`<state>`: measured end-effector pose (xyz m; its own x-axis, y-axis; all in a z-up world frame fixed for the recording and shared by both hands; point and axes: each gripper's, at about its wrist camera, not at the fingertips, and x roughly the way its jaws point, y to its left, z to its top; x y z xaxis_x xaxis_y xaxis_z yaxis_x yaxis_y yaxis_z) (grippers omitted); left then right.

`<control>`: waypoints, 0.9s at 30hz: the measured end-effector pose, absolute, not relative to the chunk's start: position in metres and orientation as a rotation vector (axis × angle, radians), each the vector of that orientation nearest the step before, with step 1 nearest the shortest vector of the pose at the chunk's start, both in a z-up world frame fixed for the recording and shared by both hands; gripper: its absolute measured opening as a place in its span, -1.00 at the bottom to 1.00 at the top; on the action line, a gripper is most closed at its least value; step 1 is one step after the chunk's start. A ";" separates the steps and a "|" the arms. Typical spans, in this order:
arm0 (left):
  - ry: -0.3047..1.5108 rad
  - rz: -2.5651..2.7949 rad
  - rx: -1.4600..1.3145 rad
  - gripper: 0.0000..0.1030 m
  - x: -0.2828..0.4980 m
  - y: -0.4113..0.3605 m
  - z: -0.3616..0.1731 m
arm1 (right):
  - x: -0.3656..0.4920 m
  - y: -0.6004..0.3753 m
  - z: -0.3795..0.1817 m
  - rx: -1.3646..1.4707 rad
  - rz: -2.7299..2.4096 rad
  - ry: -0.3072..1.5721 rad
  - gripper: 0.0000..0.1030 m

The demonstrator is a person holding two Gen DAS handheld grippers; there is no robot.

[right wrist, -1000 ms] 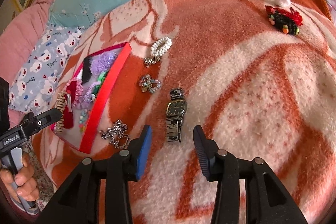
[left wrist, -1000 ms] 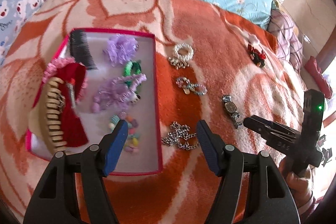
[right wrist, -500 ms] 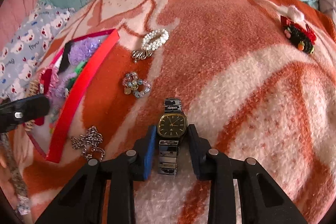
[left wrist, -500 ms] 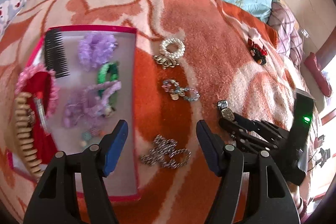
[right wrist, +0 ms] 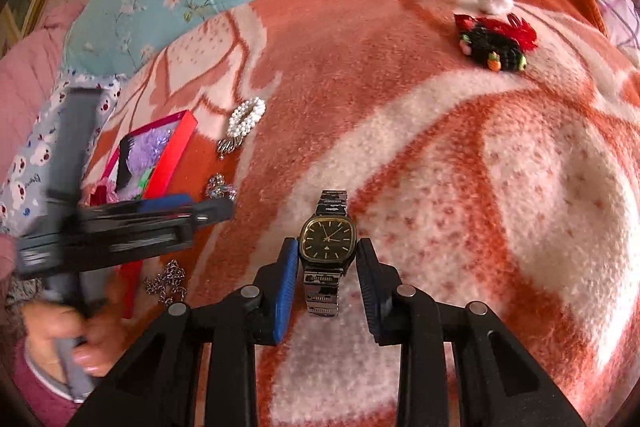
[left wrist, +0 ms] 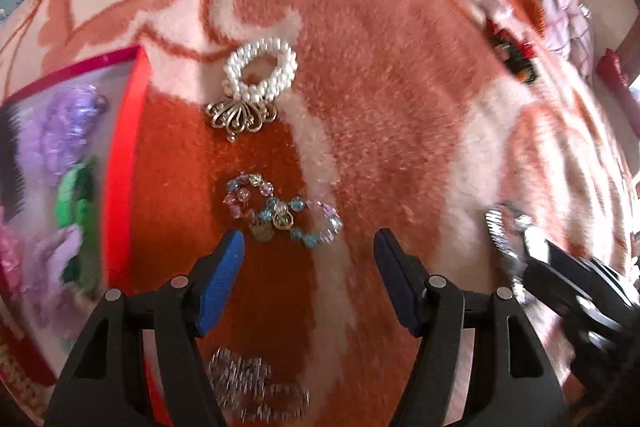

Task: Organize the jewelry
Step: 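Close the right tool on the wristwatch while the left tool grips the crystal bead bracelet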

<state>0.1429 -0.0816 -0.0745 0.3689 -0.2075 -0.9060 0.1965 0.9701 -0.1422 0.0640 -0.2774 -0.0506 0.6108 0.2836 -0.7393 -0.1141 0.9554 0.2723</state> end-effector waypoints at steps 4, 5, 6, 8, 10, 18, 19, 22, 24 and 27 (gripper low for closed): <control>1.172 -0.283 -0.093 0.13 0.155 -0.074 -0.086 | 0.064 -0.280 -0.052 0.235 0.247 0.887 -0.43; 1.167 -0.294 -0.099 -0.21 0.155 -0.073 -0.085 | 0.064 -0.280 -0.052 0.237 0.249 0.886 -0.43; 1.165 -0.303 -0.100 -0.37 0.155 -0.073 -0.084 | 0.064 -0.279 -0.052 0.239 0.253 0.886 -0.43; 1.160 -0.320 -0.097 -0.73 0.153 -0.072 -0.081 | 0.065 -0.280 -0.053 0.254 0.262 0.887 -0.43; 1.146 -0.328 -0.095 -0.74 0.150 -0.072 -0.076 | 0.065 -0.281 -0.053 0.268 0.267 0.887 -0.43; 1.083 -0.365 -0.138 -0.89 0.120 -0.051 -0.046 | 0.057 -0.276 -0.039 0.250 0.278 0.855 -0.43; 1.074 -0.368 -0.140 -0.89 0.117 -0.049 -0.042 | 0.056 -0.275 -0.038 0.248 0.280 0.852 -0.43; 1.044 -0.375 -0.152 -0.89 0.106 -0.039 -0.029 | 0.053 -0.271 -0.033 0.244 0.286 0.843 -0.43; 1.022 -0.380 -0.162 -0.89 0.100 -0.035 -0.019 | 0.051 -0.269 -0.030 0.243 0.295 0.836 -0.43; 0.990 -0.384 -0.178 -0.89 0.092 -0.029 -0.005 | 0.048 -0.263 -0.024 0.232 0.306 0.825 -0.43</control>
